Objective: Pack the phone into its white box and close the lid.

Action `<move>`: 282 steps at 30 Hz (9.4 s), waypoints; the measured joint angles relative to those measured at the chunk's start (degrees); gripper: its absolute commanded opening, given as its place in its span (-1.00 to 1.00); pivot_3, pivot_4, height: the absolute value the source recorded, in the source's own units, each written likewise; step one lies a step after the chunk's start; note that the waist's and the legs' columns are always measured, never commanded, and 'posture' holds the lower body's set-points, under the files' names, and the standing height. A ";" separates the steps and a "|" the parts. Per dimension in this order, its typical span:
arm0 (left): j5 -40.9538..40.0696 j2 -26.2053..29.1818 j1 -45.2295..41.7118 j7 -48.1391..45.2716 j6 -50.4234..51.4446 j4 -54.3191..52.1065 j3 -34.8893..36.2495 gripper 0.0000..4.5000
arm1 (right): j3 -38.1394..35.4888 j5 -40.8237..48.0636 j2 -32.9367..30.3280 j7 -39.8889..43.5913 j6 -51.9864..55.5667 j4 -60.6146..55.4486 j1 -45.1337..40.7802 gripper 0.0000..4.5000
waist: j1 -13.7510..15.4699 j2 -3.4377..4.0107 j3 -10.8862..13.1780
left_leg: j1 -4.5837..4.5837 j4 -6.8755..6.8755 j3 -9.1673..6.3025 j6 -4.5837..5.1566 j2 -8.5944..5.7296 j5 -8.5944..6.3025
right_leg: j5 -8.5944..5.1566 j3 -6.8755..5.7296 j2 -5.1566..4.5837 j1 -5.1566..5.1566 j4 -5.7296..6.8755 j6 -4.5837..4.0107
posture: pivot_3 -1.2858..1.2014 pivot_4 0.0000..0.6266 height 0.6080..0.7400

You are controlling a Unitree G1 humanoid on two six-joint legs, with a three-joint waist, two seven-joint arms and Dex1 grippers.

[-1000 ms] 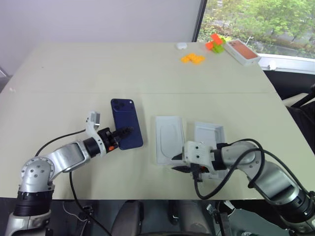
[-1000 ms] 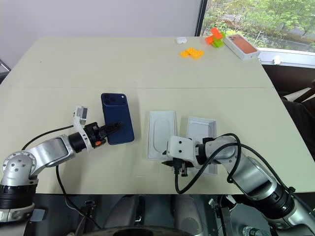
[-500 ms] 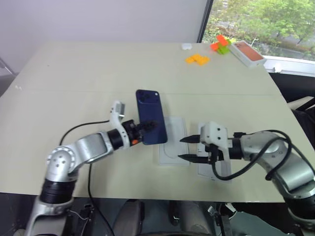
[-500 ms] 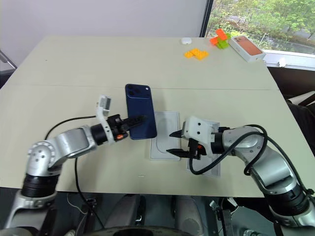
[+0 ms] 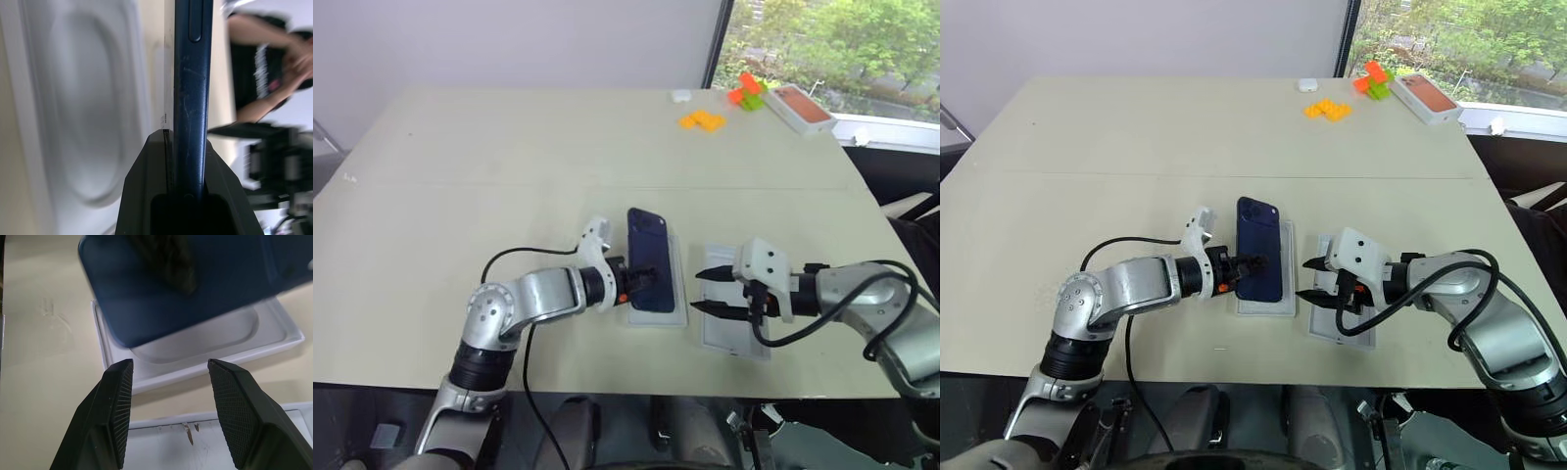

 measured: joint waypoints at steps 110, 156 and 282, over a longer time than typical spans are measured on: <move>63.41 18.81 5.19 -47.99 -13.15 -6.86 0.28 0.46 | 9.98 -12.16 10.32 -12.51 -4.38 15.61 -14.23 -0.97 | 0.00 -0.05 0.07 | -0.25 -0.11 0.05 0.09 0.20 -0.05 | -0.02 -0.03 0.03 -0.13 -0.40 0.00 | 0.03 -0.52 1.00; 87.43 6.74 5.00 -63.31 -12.38 -3.79 1.48 0.46 | 14.11 -23.32 16.29 -11.43 -11.21 24.13 -17.64 -0.97 | -0.52 -0.03 0.06 | -0.20 -0.10 0.12 0.26 0.36 -0.15 | 0.05 -0.02 0.05 -0.18 -0.30 0.10 | 0.03 -0.52 1.00; 88.54 16.82 17.53 -88.40 -23.67 -11.21 1.49 0.46 | 12.47 89.52 -1.97 -108.44 26.98 12.19 -17.22 0.75 | -1.47 -0.05 0.04 | -0.18 0.01 0.23 0.27 0.55 -0.13 | 0.02 0.06 0.22 -0.22 0.00 0.11 | 0.03 -0.52 1.00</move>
